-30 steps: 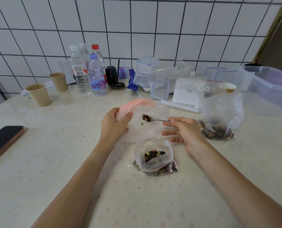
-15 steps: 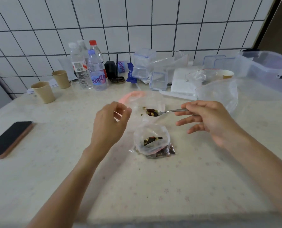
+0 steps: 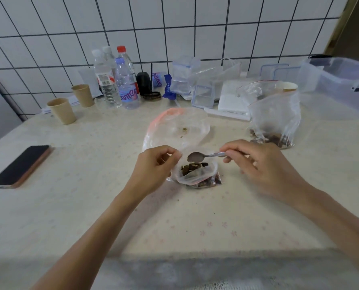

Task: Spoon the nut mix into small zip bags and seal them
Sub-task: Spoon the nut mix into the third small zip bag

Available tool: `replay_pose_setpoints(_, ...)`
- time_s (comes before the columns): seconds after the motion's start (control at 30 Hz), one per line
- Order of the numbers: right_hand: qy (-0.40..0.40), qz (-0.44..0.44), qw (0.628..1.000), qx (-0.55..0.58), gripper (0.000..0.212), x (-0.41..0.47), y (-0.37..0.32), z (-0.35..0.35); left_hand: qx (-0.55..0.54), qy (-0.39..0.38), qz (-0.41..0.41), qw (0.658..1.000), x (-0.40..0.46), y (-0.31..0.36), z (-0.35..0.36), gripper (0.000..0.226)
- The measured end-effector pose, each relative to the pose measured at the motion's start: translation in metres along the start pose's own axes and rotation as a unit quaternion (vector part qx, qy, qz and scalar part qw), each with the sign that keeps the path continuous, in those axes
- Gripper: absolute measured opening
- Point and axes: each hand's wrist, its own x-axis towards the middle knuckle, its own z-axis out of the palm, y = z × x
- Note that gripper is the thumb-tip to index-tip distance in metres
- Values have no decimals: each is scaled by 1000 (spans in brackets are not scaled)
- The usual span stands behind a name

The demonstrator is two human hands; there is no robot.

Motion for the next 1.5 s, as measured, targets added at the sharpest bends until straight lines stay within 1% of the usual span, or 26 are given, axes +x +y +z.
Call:
replay_pose_setpoints(0.07,-10,-133,984,-114,30,-5,-2,-1,-4,1,6,1000,-2,-2,-1,16)
replay_pose_setpoints(0.1,-14,-172,974,-144,31,-5,-1,-1,-3,0,7,1000,-2,-3,-2,17)
replay_pose_setpoints(0.13,-13,-187,970,-154,30,-5,-1,-1,-1,-2,8,1000,-3,-3,-2,17)
replay_pose_setpoints(0.17,-6,-182,972,-147,29,-4,-1,-1,1,-2,8,1000,-2,-4,-3,17)
replay_pose_setpoints(0.23,17,-135,986,-100,25,-2,0,-2,4,-2,6,1000,-1,-6,-4,17)
replay_pose_setpoints(0.3,35,-42,999,0,19,1,1,1,6,-2,2,1000,0,-8,-4,17)
replay_pose_setpoints(0.33,40,12,997,64,17,4,3,2,8,-3,2,1000,1,-9,-5,16)
replay_pose_setpoints(0.4,53,97,979,169,15,11,6,5,15,-9,2,1000,4,-9,-5,16)
replay_pose_setpoints(0.5,71,185,942,271,15,24,13,8,32,-7,2,999,10,-7,-9,18)
replay_pose_setpoints(0.6,84,262,906,322,17,39,22,12,42,18,3,999,21,-4,-17,17)
replay_pose_setpoints(0.63,86,278,898,330,17,43,25,14,47,36,10,998,26,-4,-19,16)
replay_pose_setpoints(0.7,97,295,889,336,18,54,32,19,52,96,33,993,39,-2,-24,12)
replay_pose_setpoints(0.77,115,306,887,326,17,66,38,26,63,169,61,982,53,-1,-27,10)
replay_pose_setpoints(0.83,127,312,896,290,18,78,43,34,94,211,80,970,70,0,-28,27)
replay_pose_setpoints(0.9,128,306,917,223,18,89,47,44,127,200,66,969,87,-1,-26,51)
replay_pose_setpoints(0.97,125,280,941,142,19,95,51,54,160,149,20,976,102,-2,-19,70)
replay_pose_setpoints(1.03,124,239,960,77,22,98,53,63,199,115,-15,973,113,-5,-10,77)
replay_pose_setpoints(1.13,118,170,978,9,22,100,51,72,244,127,-33,961,119,-13,4,65)
replay_pose_setpoints(1.23,86,122,988,-50,25,101,53,78,241,152,-26,958,117,-25,13,49)
replay_pose_setpoints(1.33,58,107,989,-80,27,101,58,82,225,164,7,960,116,-32,17,38)
replay_pose_setpoints(1.5,30,89,990,-104,27,97,61,87,209,185,45,959,117,-36,17,25)
